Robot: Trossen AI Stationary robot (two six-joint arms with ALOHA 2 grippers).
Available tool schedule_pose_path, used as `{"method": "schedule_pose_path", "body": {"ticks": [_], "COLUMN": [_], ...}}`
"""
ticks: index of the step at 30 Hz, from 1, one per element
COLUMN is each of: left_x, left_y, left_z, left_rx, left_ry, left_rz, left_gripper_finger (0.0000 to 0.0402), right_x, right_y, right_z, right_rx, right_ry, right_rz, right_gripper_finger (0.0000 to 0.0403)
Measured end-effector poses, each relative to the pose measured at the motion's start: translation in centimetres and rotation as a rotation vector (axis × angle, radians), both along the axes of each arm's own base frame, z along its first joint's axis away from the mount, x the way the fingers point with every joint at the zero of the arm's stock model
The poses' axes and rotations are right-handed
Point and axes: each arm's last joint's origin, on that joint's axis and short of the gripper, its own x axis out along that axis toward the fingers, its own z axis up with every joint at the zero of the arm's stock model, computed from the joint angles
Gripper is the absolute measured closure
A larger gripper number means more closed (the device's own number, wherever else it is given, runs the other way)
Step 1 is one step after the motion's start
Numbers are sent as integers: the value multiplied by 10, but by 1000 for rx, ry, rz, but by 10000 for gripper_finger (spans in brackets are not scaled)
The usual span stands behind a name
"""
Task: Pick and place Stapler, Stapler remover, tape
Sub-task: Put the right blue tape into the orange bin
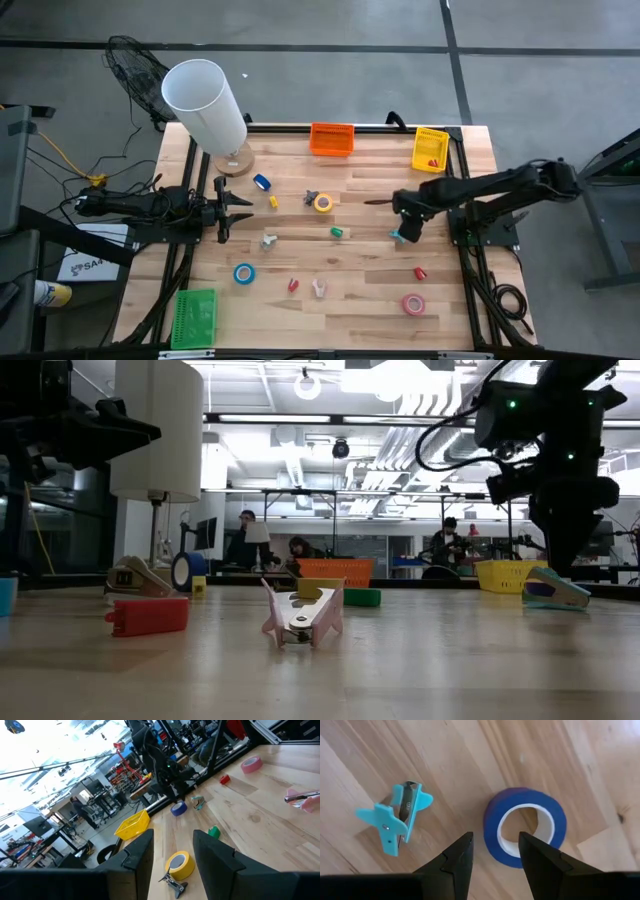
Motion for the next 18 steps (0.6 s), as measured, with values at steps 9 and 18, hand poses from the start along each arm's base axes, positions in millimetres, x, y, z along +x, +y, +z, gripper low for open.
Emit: {"method": "schedule_pose_path", "body": {"ticks": [9,18], "left_x": [0,0], "left_y": [0,0], "left_z": [0,0], "left_rx": [0,0], "left_ry": [0,0], "left_rz": [0,0], "left_gripper_finger": [266,266], "right_x": [6,18], "right_y": [0,-1], "right_z": [-9,-21], "right_rx": [-36,-31], "right_ry": [20,-5], "right_rz": [-85,-187], "right_gripper_finger": [254,254]}}
